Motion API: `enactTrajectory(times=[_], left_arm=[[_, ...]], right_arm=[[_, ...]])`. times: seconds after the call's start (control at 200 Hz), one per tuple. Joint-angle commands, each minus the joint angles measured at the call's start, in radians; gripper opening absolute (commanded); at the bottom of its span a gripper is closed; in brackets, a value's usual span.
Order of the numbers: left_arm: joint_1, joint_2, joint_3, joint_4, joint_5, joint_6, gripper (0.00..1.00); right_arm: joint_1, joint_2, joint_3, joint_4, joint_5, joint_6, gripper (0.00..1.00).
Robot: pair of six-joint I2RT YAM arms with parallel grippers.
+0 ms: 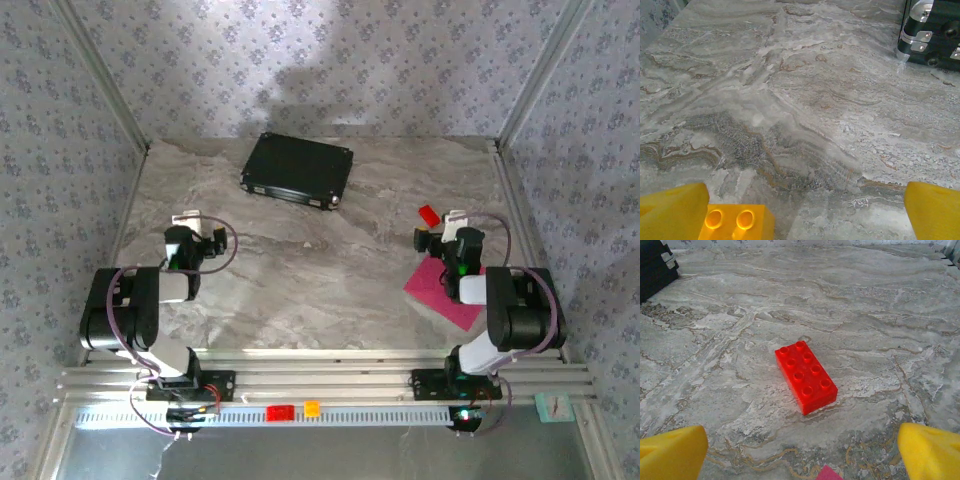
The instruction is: Fold a paper plane with a square sheet of paper (pick it up from the middle)
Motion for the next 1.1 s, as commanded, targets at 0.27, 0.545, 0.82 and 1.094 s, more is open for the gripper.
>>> enactTrajectory(times=[0.27, 0.545, 0.82, 1.094], left_arm=[[0.004, -0.004, 0.008, 0.041, 0.008, 0.007, 1.00], [0.004, -0.004, 0.008, 0.041, 0.009, 0.005, 1.00], [0.007, -0.005, 0.010, 0.040, 0.021, 0.007, 1.00], [0.011, -0.005, 0.010, 0.040, 0.028, 0.008, 1.00]], right_arm=[[-0.001, 0.000, 0.015, -0.007, 0.006, -0.017, 0.99], [0.000, 0.000, 0.016, -0.008, 0.006, -0.016, 0.99], [-0.001, -0.001, 0.016, -0.007, 0.007, -0.016, 0.99], [-0.001, 0.000, 0.016, -0.007, 0.007, -0.016, 0.99]])
